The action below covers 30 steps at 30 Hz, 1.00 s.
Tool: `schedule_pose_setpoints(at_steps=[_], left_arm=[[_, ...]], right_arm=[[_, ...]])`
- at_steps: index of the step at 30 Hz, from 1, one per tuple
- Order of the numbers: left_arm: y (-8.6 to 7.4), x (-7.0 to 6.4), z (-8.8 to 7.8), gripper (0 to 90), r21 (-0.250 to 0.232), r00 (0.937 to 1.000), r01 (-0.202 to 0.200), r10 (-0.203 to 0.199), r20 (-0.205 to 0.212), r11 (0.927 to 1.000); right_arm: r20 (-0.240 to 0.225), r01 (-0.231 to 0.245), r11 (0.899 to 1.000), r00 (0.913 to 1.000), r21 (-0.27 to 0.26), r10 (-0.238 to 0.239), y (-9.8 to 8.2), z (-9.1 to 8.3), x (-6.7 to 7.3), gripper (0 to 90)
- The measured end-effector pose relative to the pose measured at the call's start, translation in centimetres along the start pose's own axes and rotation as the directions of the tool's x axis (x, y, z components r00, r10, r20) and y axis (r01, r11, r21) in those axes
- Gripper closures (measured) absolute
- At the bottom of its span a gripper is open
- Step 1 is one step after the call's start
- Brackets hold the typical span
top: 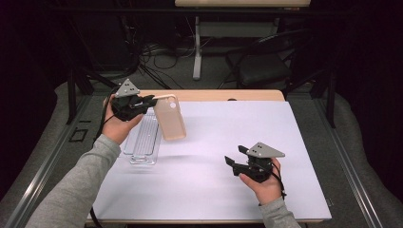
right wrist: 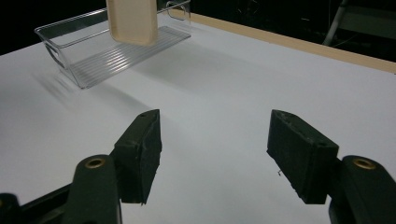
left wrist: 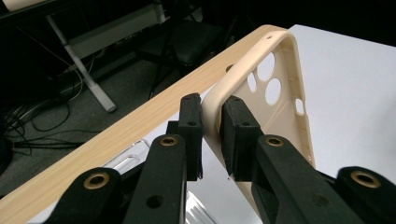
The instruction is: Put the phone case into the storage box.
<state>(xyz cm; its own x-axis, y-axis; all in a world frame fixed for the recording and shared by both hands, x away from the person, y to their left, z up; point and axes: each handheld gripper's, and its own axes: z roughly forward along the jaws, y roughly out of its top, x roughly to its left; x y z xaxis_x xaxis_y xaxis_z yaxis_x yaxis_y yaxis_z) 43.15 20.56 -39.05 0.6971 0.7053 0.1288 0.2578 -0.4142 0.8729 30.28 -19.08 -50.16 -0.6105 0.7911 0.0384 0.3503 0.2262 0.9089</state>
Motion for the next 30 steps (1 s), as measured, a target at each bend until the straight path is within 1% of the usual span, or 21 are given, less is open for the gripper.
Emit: schedule_pose_setpoints(at_steps=[2,3,5,8,9,11,14,17,21,23,28,30], left_arm=[[0.1,0.1,0.1,79.0,0.003,1.0,-0.008,0.008,-0.001,1.0],[0.2,0.2,0.1,79.0,0.006,0.9998,-0.018,0.018,-0.003,0.9998],[0.4,0.3,0.1,79.0,0.011,0.9995,-0.03,0.03,-0.013,0.9995],[0.5,0.6,0.2,79.0,-0.014,0.9985,-0.045,0.044,-0.031,0.9989],[0.5,0.8,0.2,79.0,-0.02,0.9985,-0.042,0.041,-0.035,0.9989],[0.5,1.1,0.2,79.0,-0.019,0.9981,-0.043,0.042,-0.044,0.9989],[0.6,1.4,0.2,79.0,-0.022,0.9967,-0.061,0.06,-0.054,0.9979],[0.7,1.6,0.2,79.0,-0.032,0.9956,-0.072,0.07,-0.062,0.9969],[0.8,1.9,0.2,79.0,-0.03,0.9946,-0.079,0.076,-0.07,0.9965],[0.9,2.1,0.2,79.0,-0.028,0.9938,-0.085,0.083,-0.074,0.996],[0.9,2.6,0.1,79.0,-0.049,0.9932,-0.081,0.077,-0.087,0.9955],[0.9,2.9,0.1,79.1,-0.051,0.9933,-0.077,0.073,-0.09,0.9957]], right_arm=[[0.002,-0.002,1.0,1.0,-0.001,0.002,0.0,0.0,0.0,34.7],[0.003,-0.003,1.0,1.0,-0.002,0.003,-0.1,0.0,-0.1,34.7],[0.005,-0.005,1.0,1.0,-0.003,0.005,-0.1,-0.1,-0.1,34.7],[0.011,-0.006,1.0,0.9999,-0.009,0.006,-0.2,-0.2,-0.2,34.5],[0.013,-0.004,1.0,0.9999,-0.011,0.004,-0.2,-0.2,-0.2,34.4],[0.017,-0.007,1.0,0.9998,-0.012,0.008,-0.2,-0.3,-0.3,34.0],[0.024,-0.011,1.0,0.9996,-0.018,0.012,-0.2,-0.4,-0.4,32.6],[0.034,-0.012,1.0,0.9993,-0.019,0.012,-0.3,-0.4,-0.6,30.6],[0.05,-0.009,1.0,0.9987,-0.02,0.01,-0.3,-0.3,-0.6,26.8],[0.058,-0.011,1.0,0.9983,-0.022,0.012,-0.3,-0.3,-0.6,23.6],[0.081,-0.006,1.0,0.9967,-0.011,0.007,-0.5,-0.2,-0.6,16.2],[0.084,-0.011,1.0,0.9964,-0.01,0.012,-0.5,-0.2,-0.6,15.5]])
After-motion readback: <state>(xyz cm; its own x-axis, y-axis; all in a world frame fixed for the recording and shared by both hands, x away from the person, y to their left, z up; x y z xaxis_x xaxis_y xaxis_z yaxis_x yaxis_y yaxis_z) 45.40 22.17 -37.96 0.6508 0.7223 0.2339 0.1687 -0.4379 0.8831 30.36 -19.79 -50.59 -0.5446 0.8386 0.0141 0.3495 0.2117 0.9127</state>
